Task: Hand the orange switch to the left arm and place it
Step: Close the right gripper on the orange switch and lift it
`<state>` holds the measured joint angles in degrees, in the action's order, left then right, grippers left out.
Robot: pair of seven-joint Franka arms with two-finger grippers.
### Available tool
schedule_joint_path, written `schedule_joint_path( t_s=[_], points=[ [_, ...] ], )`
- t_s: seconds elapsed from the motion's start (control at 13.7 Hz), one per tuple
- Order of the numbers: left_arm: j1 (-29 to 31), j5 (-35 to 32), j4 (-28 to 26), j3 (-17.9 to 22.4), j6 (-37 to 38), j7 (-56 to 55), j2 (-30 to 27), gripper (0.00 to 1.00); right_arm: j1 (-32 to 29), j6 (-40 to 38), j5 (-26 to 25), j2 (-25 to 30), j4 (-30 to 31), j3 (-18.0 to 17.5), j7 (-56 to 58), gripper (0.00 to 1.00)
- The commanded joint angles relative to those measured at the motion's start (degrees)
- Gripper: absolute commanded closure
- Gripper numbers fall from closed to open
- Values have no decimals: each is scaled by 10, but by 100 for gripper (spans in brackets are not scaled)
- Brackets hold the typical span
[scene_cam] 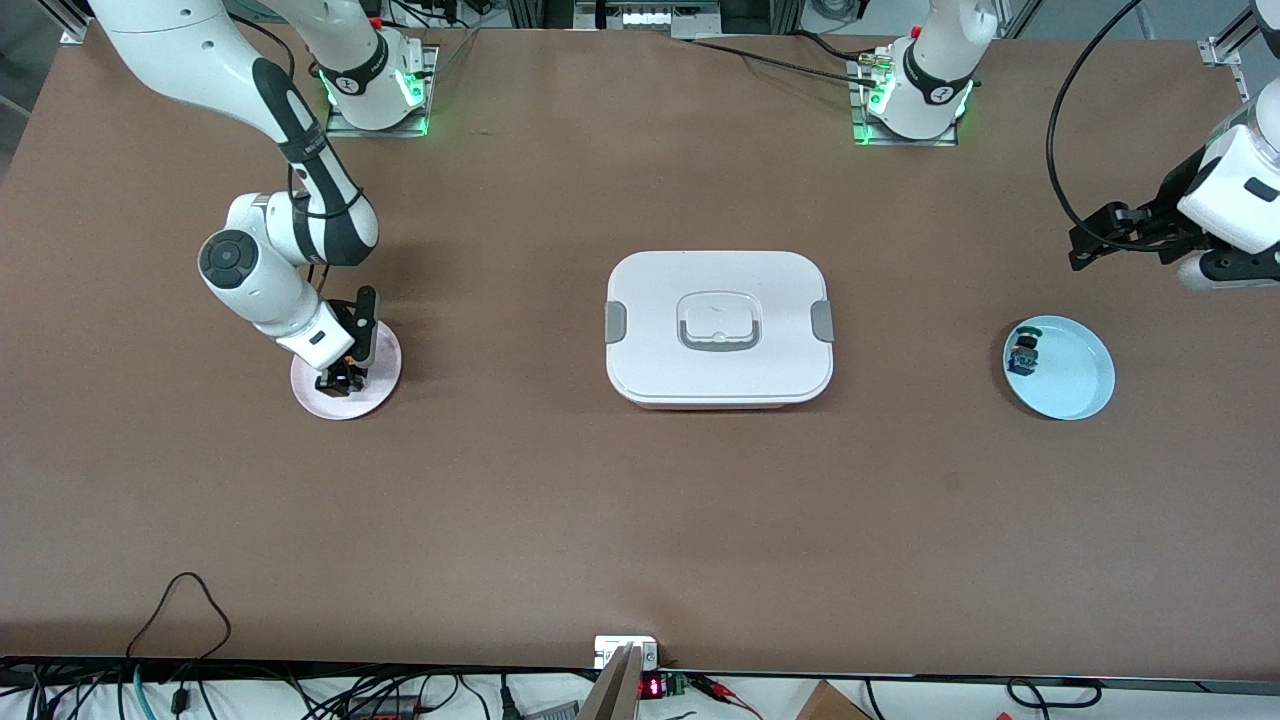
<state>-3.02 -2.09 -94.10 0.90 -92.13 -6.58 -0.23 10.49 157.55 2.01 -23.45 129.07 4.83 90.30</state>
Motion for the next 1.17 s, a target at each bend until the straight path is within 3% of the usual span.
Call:
schedule_joint_path(
  t_s=[0.0,0.29,0.51,1.1],
  points=[
    [-1,0,18,2,12,-7,8,0,-3,12,10,14,8,-4,13,100],
    [-1,0,19,2,12,-7,8,0,-2,-69,10,59,-7,-4,16,100],
    [-1,0,19,2,12,-7,8,0,-3,-192,11,111,-42,-3,16,100],
    [0,0,18,2,12,-7,8,0,-6,-628,14,162,-313,18,17,100]
  ],
)
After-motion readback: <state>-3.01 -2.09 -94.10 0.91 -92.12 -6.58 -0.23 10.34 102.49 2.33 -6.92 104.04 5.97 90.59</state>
